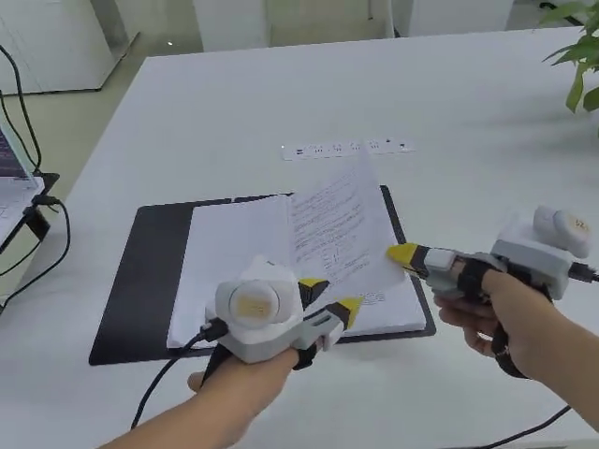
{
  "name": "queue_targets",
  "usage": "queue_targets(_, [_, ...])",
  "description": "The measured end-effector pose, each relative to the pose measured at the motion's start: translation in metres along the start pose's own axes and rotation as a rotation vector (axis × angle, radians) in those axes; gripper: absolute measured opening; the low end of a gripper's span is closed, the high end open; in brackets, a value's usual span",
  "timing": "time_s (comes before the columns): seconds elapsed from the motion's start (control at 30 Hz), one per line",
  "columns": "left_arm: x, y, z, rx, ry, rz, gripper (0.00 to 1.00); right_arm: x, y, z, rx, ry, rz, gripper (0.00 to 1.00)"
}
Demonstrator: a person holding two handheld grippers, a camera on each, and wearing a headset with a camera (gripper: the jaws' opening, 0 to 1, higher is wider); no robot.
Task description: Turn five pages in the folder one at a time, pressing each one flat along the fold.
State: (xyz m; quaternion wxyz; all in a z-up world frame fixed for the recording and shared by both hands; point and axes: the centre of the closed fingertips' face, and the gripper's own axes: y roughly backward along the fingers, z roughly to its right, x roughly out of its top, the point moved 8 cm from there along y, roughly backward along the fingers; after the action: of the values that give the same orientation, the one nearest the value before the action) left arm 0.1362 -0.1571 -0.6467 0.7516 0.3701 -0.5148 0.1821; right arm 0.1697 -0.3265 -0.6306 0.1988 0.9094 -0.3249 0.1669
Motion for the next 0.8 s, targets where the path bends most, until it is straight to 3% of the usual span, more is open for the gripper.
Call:
queue_targets(0.1, [0.006, 0.022, -0.015, 0.048, 0.015, 0.039, 0.30, -0.003, -0.010, -0.020, 0.038, 0.019, -0.006, 0.00])
queue_targets(0.13, [0.006, 0.029, -0.018, 0.057, 0.024, 0.042, 0.30, -0.002, -0.013, -0.016, 0.050, 0.023, -0.008, 0.00])
queue_targets(0.37, [0.000, 0.088, -0.057, 0.168, 0.039, 0.053, 0.33, -0.020, -0.051, -0.054, 0.094, 0.068, -0.045, 0.00])
queue_targets(0.6, [-0.010, 0.135, -0.085, 0.256, 0.048, 0.045, 0.34, -0.043, -0.090, -0.076, 0.093, 0.101, -0.087, 0.00])
queue_targets(0.8, [-0.020, 0.162, -0.101, 0.299, 0.059, 0.036, 0.35, -0.061, -0.114, -0.087, 0.057, 0.118, -0.122, 0.00])
